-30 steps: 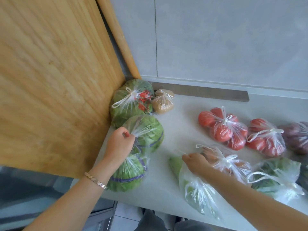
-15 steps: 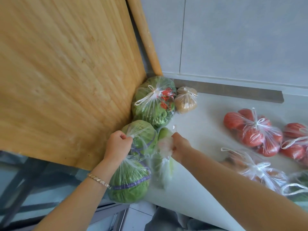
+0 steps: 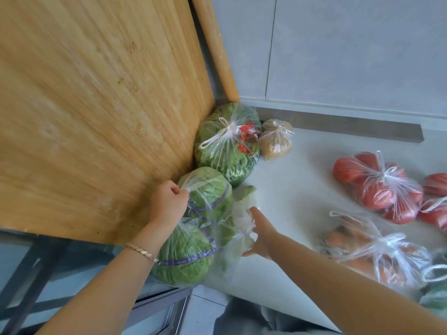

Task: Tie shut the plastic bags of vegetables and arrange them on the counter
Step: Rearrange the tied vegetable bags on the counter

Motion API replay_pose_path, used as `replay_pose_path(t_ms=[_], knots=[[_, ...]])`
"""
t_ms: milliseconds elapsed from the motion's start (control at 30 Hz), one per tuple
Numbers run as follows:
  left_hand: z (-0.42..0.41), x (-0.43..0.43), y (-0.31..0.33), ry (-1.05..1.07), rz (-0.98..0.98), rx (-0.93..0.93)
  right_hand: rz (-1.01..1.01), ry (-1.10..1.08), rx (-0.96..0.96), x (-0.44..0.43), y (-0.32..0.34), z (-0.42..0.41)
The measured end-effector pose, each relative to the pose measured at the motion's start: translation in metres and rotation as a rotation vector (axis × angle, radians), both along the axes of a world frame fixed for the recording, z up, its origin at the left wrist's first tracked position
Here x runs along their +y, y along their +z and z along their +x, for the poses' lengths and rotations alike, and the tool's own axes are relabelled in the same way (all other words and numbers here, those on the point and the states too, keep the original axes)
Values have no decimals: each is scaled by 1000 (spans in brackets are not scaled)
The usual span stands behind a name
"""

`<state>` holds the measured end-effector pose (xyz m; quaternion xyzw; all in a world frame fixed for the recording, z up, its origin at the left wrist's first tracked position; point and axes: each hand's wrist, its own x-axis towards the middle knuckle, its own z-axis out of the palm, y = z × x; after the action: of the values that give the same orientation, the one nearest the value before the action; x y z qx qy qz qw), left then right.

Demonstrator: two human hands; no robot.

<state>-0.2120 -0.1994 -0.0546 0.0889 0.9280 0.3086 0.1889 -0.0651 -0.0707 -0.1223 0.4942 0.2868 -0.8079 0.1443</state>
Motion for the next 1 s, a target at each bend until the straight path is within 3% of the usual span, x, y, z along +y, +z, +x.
replay_pose_path(t_ms=[100,200,333,433,533,600,667,800,1000], knots=[[-3,0,3,-48,-91,-12,-20,-34,34,-2,-2,-8],[0,5,11,-205,-355,-6,-16,66,69,5,-5,-5],[27,39,23,-474,-796,285,398,377,28,36,5,16],[63,86,28,-700,-668,453,947,582,-34,77,18,57],[100,138,16,-896,-441,405,1371,984,-194,119,33,119],[123,173,6,-995,-363,359,1412,1246,-343,140,36,159],[144,202,-5,-1072,-342,317,1391,1354,-394,150,29,183],[170,253,-26,-1232,-294,298,1485,1284,-249,160,13,201],[190,326,-47,-1522,-320,381,1367,1128,-221,184,16,204]])
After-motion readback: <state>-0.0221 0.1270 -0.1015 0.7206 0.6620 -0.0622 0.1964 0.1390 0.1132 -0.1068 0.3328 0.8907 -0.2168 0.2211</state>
